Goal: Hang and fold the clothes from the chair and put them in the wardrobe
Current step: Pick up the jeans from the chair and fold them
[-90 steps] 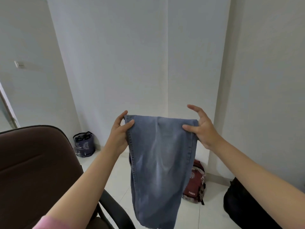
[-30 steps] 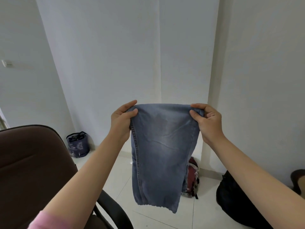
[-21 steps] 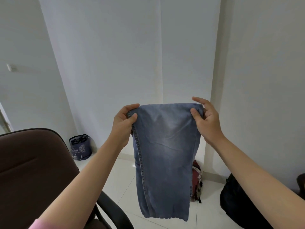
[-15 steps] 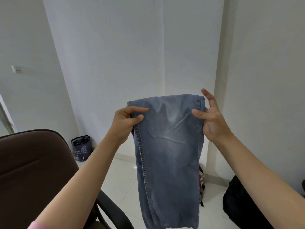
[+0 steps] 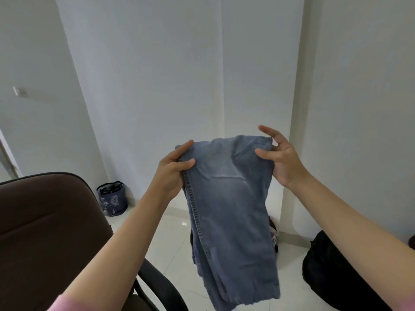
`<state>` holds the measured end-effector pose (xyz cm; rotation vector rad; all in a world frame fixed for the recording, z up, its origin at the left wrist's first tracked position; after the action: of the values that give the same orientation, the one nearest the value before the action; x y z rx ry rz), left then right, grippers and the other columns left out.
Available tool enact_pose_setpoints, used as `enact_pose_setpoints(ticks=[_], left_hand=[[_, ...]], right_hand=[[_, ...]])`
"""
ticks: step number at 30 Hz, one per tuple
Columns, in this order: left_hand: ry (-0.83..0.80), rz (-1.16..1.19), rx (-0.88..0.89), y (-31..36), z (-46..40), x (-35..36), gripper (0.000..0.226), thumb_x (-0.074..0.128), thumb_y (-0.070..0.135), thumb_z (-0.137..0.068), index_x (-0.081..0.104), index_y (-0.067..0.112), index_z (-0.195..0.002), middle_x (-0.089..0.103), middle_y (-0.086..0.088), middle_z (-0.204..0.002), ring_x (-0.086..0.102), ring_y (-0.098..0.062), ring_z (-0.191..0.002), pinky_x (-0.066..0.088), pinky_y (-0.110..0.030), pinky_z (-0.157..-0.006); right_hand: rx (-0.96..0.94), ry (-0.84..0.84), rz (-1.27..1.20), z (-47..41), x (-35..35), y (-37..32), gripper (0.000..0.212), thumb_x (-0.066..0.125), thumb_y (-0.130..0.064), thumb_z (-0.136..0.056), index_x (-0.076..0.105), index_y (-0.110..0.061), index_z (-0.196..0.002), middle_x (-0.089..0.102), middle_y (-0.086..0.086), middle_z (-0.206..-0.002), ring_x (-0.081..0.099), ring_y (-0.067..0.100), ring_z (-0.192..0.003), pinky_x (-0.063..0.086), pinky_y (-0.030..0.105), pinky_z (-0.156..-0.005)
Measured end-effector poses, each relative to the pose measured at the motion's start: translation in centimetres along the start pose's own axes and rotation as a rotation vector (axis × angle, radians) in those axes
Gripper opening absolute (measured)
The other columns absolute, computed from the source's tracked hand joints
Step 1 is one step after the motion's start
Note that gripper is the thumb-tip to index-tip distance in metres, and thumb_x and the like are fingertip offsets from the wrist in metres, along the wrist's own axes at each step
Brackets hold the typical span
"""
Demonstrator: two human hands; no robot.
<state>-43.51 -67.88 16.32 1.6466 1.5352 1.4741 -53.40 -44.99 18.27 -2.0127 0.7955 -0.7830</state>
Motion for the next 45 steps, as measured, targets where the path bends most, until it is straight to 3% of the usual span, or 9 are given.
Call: enact_pose_setpoints(ticks=[6, 9, 14, 18, 23, 29, 32, 38, 45], left_hand=[[0.067, -0.145, 0.065, 1.4, -1.8, -0.2, 0.040, 0.054, -0.017, -0.081, 0.076, 0.016, -0.072, 0.069, -0.002, -0.093, 0.064, -0.016, -0.088, 0.052, -0.020, -0.074], [0.051, -0.188, 0.057, 1.4, -2.2, 0.0, 0.033, 0.056, -0.013, -0.082, 0.074, 0.015, -0.081, 0.070, 0.000, -0.091, 0.065, -0.012, -0.084, 0.051, -0.019, -0.072], [0.043, -0.284, 0.061, 1.9, -2.7, 0.5, 0.026, 0.060, -0.006, -0.084, 0.073, 0.016, -0.087, 0.071, 0.001, -0.090, 0.064, -0.015, -0.085, 0.051, -0.027, -0.073], [0.083, -0.141, 0.008, 1.2, -2.3, 0.8, 0.027, 0.059, -0.006, -0.085, 0.069, 0.015, -0.099, 0.066, -0.005, -0.099, 0.063, -0.016, -0.088, 0.052, -0.025, -0.073], [0.114, -0.097, -0.003, 1.1, -1.9, 0.7, 0.028, 0.058, -0.006, -0.086, 0.067, 0.015, -0.102, 0.067, -0.007, -0.092, 0.064, -0.017, -0.080, 0.056, -0.025, -0.073], [0.057, -0.602, 0.126, 3.9, -2.9, 0.7, 0.016, 0.065, 0.002, -0.085, 0.060, 0.016, -0.079, 0.060, -0.013, -0.073, 0.051, -0.024, -0.071, 0.046, -0.039, -0.071], [0.047, -0.749, 0.145, 4.7, -3.0, 0.8, 0.014, 0.065, 0.009, -0.086, 0.054, 0.015, -0.080, 0.058, -0.016, -0.071, 0.051, -0.023, -0.066, 0.048, -0.037, -0.065], [0.068, -0.364, 0.088, 2.7, -2.1, 0.4, 0.020, 0.058, -0.003, -0.088, 0.060, 0.016, -0.081, 0.061, 0.001, -0.068, 0.050, -0.016, -0.066, 0.045, -0.028, -0.062], [0.121, -0.274, 0.146, 1.9, -2.2, 0.9, 0.038, 0.055, -0.015, -0.083, 0.072, 0.019, -0.081, 0.070, 0.007, -0.080, 0.061, -0.015, -0.084, 0.048, -0.034, -0.083]], right_hand=[[0.039, 0.057, 0.057, -0.3, -0.6, 0.1, 0.035, 0.057, 0.000, -0.090, 0.062, -0.028, -0.111, 0.064, 0.002, -0.100, 0.063, 0.017, -0.090, 0.056, 0.029, -0.075], [0.010, 0.080, 0.240, -0.7, -1.4, -0.8, 0.035, 0.059, 0.000, -0.089, 0.060, -0.030, -0.109, 0.064, 0.006, -0.095, 0.061, 0.021, -0.087, 0.054, 0.034, -0.069], [-0.031, 0.168, 0.122, -1.1, -1.7, -1.2, 0.036, 0.066, -0.014, -0.087, 0.056, -0.031, -0.117, 0.062, 0.006, -0.105, 0.063, 0.018, -0.090, 0.054, 0.027, -0.076], [-0.041, -0.077, 0.661, -0.9, -0.2, -0.2, 0.057, 0.077, -0.019, -0.078, 0.050, -0.033, -0.126, 0.052, -0.008, -0.124, 0.056, 0.008, -0.107, 0.052, 0.018, -0.081], [-0.144, 0.096, 0.429, -1.3, -2.4, -1.7, 0.044, 0.075, -0.005, -0.078, 0.060, -0.029, -0.111, 0.063, 0.005, -0.116, 0.063, 0.026, -0.102, 0.054, 0.031, -0.087], [-0.241, 0.135, 0.505, -1.2, -2.1, -2.2, 0.035, 0.073, -0.004, -0.079, 0.064, -0.030, -0.102, 0.065, -0.003, -0.111, 0.062, 0.022, -0.102, 0.053, 0.027, -0.086], [-0.254, 0.150, 0.508, -0.8, -1.8, -2.0, 0.033, 0.073, -0.004, -0.079, 0.065, -0.029, -0.100, 0.065, -0.008, -0.108, 0.061, 0.014, -0.101, 0.051, 0.021, -0.085], [-0.290, 0.142, 0.504, -0.5, -1.6, -2.7, 0.032, 0.073, 0.000, -0.079, 0.065, -0.025, -0.096, 0.066, -0.011, -0.102, 0.061, -0.001, -0.096, 0.049, 0.014, -0.083], [-0.276, 0.111, 0.588, -0.7, -2.4, -3.4, 0.026, 0.076, -0.004, -0.077, 0.065, -0.023, -0.090, 0.067, -0.009, -0.097, 0.062, 0.004, -0.093, 0.050, 0.016, -0.081]])
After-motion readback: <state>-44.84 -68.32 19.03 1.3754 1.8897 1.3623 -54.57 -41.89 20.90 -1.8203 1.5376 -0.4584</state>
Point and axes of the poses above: each hand's wrist, its own z-axis away from the middle knuckle, its own x-axis out of the palm, y = z × x, the point moved 7 cm from there along -z, towards the middle knuckle
